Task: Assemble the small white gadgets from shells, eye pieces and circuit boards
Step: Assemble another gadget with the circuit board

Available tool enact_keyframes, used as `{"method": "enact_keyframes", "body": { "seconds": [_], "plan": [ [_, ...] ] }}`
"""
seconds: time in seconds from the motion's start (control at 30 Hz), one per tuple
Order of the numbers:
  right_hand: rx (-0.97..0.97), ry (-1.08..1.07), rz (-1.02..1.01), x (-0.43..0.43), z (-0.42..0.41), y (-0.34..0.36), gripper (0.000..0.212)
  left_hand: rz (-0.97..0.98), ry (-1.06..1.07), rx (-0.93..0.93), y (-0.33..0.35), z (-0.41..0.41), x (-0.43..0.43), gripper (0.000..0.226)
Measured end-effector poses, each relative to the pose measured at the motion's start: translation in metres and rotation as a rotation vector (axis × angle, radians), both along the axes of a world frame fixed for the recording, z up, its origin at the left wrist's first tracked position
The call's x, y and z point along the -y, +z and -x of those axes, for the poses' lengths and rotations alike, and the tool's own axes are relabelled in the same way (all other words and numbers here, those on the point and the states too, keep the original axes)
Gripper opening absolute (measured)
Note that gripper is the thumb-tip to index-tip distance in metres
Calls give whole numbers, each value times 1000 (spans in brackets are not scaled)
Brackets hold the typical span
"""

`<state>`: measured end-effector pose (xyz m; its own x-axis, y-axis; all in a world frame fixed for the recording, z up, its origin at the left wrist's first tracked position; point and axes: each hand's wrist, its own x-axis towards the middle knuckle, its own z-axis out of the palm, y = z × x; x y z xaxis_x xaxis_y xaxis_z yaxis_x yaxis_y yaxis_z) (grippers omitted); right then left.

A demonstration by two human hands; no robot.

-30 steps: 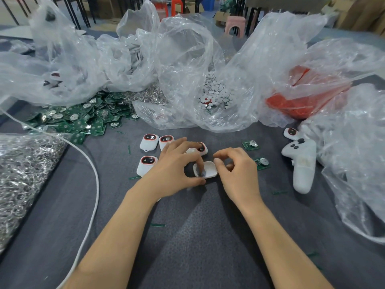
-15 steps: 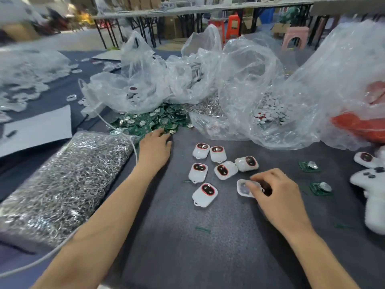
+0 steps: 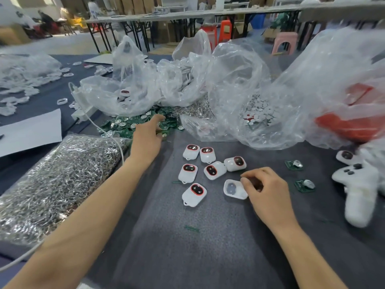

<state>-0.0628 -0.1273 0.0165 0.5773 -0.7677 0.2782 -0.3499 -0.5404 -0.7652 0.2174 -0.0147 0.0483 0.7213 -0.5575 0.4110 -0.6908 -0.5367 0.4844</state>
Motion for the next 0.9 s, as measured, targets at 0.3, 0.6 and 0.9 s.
{"method": "enact_keyframes", "body": {
  "seconds": [0.3, 0.6, 0.9],
  "plan": [
    [62, -34, -42, 2, 1, 1, 11, 276, -269, -480, 8, 88, 37, 53],
    [379, -8, -370, -2, 1, 13, 15, 481, -486, -861, 0, 138, 33, 44],
    [475, 86, -512, 1, 2, 17, 17, 567, -576, -905, -5, 146, 29, 30]
  ]
}}
